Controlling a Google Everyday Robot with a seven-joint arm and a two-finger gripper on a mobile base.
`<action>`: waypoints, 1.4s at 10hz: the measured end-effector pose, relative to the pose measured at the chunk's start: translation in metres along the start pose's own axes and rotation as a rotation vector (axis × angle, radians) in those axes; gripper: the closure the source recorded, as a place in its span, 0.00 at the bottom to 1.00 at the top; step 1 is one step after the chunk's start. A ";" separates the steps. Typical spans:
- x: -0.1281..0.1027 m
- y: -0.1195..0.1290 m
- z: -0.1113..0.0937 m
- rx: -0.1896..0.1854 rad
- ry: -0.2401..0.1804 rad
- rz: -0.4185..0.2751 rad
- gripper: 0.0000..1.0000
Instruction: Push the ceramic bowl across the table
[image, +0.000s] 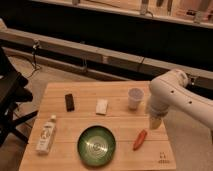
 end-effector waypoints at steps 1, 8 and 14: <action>-0.002 0.001 0.001 0.000 -0.003 -0.003 0.44; -0.021 0.012 0.016 -0.015 -0.043 -0.067 0.98; -0.029 0.018 0.027 -0.024 -0.061 -0.100 0.98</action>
